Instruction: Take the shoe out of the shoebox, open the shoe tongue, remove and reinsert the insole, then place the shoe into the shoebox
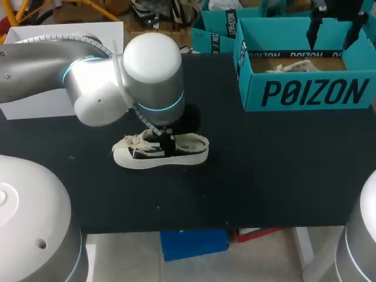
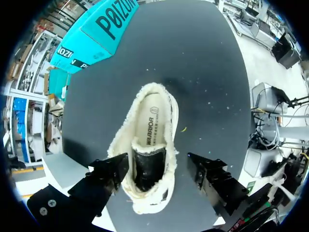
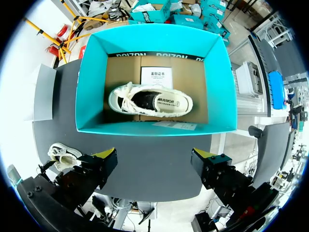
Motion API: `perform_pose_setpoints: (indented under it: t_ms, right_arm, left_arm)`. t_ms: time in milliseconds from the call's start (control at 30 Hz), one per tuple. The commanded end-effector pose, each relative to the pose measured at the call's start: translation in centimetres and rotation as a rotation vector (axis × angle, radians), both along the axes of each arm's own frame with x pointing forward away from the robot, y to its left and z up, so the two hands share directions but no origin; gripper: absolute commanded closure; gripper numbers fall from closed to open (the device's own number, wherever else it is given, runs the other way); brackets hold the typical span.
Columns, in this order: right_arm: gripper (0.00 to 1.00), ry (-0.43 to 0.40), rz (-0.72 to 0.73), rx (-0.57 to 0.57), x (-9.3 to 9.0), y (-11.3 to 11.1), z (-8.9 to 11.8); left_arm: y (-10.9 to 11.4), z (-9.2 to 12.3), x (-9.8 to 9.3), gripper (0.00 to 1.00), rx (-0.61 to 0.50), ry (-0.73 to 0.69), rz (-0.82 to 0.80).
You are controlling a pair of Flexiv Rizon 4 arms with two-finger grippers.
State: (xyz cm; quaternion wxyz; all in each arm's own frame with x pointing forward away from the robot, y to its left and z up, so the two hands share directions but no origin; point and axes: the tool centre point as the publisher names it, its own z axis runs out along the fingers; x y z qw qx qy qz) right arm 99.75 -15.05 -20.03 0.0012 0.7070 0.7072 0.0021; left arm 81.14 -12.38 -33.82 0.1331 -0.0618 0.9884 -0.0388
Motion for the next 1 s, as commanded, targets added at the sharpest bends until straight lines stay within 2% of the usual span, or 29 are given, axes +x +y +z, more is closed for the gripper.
perform_pose_setpoints:
  t_ms: [33, 200, 367, 667, 1000]
  right_arm:
    - [0.00, 0.001, 0.000, 0.000, 0.1, 0.0, 0.0]
    - [0.00, 0.001, 0.000, 0.000, 0.1, 0.0, 0.0]
    - [0.00, 0.001, 0.000, 0.000, 0.1, 0.0, 0.0]
    - [0.00, 0.001, 0.000, 0.000, 0.1, 0.0, 0.0]
    - [0.00, 0.001, 0.000, 0.000, 0.1, 0.0, 0.0]
  left_arm:
    - [2.9, 5.7, -1.2, 0.00, -0.118, 0.029, 0.008]
    - [4.8, 8.1, -2.0, 0.00, -0.251, 0.071, 0.049]
    - [7.1, 9.4, -3.0, 0.00, -0.383, 0.089, 0.047]
    - [11.7, 9.3, -3.0, 0.00, -0.539, 0.136, -0.002]
    - [16.2, 9.9, -1.4, 0.00, -0.657, 0.156, -0.145]
